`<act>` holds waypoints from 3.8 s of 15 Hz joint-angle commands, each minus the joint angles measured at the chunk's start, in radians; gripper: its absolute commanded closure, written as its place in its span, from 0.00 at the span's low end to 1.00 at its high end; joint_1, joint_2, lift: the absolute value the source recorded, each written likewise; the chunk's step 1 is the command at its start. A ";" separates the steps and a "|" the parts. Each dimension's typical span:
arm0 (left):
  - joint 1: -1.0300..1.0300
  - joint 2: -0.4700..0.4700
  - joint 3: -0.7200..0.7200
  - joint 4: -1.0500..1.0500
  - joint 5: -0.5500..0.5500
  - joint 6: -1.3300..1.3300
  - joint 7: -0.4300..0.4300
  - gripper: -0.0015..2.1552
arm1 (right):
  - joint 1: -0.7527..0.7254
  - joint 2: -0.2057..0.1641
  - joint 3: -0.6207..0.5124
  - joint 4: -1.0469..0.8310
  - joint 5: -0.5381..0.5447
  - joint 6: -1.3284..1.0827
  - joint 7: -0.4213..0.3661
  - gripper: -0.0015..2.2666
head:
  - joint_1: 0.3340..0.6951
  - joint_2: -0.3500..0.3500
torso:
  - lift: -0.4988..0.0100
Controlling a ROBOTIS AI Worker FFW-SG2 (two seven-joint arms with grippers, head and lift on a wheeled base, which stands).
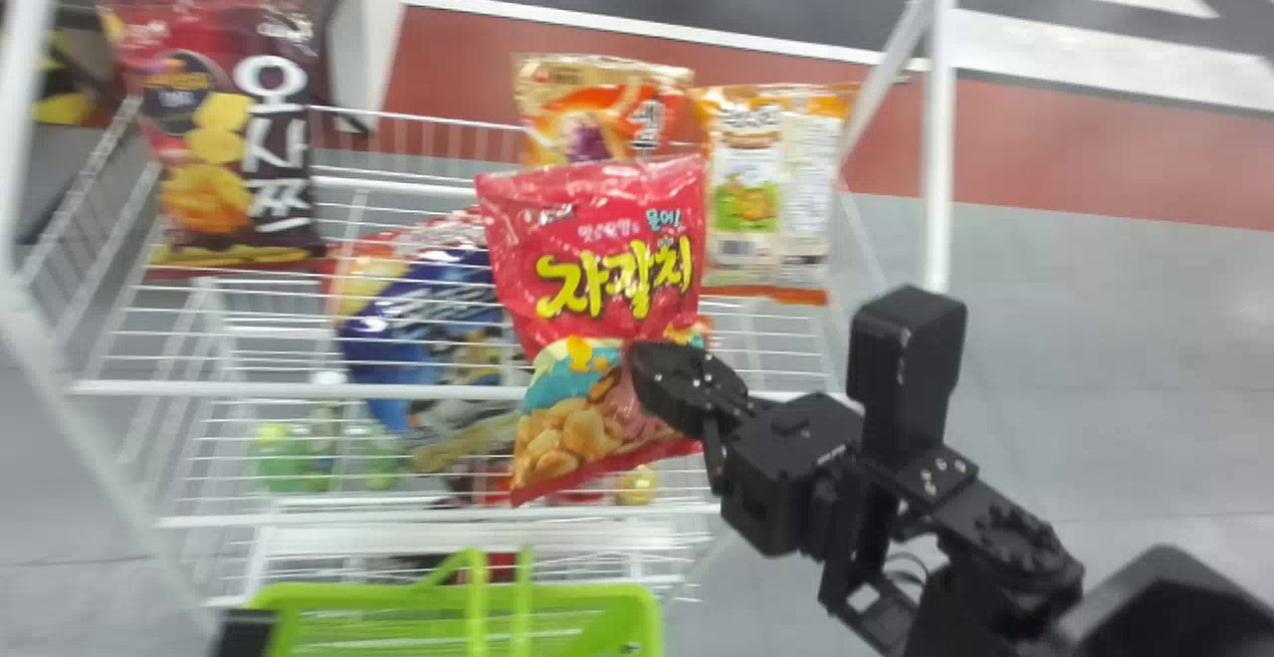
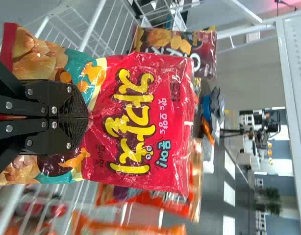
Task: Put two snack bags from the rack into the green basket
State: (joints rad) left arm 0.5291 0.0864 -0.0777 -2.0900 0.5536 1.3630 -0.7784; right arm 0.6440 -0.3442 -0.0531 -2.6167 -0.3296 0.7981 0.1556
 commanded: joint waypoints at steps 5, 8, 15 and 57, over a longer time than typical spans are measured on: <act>0.029 -0.025 0.012 -0.012 -0.001 -0.057 0.028 0.98 | 0.267 -0.001 -0.163 -0.062 -0.042 0.017 0.071 0.95 | 1.00 0.00 | 0.97; 0.029 -0.031 0.007 -0.008 -0.001 -0.063 0.028 0.98 | 0.289 0.008 -0.102 -0.006 0.018 0.054 0.079 0.96 | 1.00 0.00 | 0.97; 0.026 -0.031 -0.005 -0.015 -0.006 -0.063 0.030 0.98 | 0.210 0.011 0.164 0.250 0.092 0.048 0.085 0.96 | 1.00 0.00 | 0.97; -0.054 -0.013 0.029 0.036 -0.015 0.023 0.037 0.98 | -0.773 0.263 0.294 1.097 0.218 -0.627 -0.162 0.03 | 1.00 0.23 | 0.97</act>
State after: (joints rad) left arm 0.4755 0.0728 -0.0514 -2.0537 0.5384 1.3823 -0.7410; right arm -0.1027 -0.0834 0.2398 -1.5632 -0.1134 0.1861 -0.0050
